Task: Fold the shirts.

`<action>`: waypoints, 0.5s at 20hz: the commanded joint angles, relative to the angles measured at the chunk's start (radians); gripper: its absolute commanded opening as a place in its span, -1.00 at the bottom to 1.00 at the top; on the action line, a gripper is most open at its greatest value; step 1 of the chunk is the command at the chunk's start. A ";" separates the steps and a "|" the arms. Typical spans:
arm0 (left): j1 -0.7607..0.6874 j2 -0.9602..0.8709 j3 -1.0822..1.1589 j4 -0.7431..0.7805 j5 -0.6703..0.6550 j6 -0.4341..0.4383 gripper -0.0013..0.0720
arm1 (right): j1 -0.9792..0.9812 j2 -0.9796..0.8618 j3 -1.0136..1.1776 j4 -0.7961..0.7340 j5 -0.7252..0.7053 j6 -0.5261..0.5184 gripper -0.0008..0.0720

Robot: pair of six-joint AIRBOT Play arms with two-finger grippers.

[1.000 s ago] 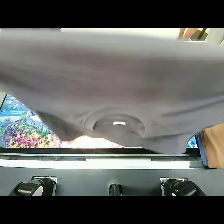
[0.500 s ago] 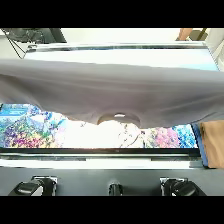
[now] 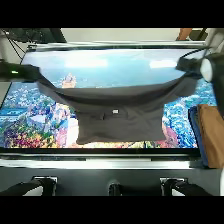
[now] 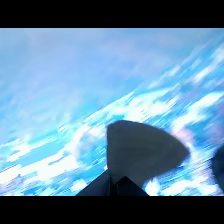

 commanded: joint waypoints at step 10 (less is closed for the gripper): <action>0.006 -0.447 -0.006 -0.145 -0.032 0.045 -0.89 | -0.148 -0.340 0.002 0.684 -0.010 -0.374 0.74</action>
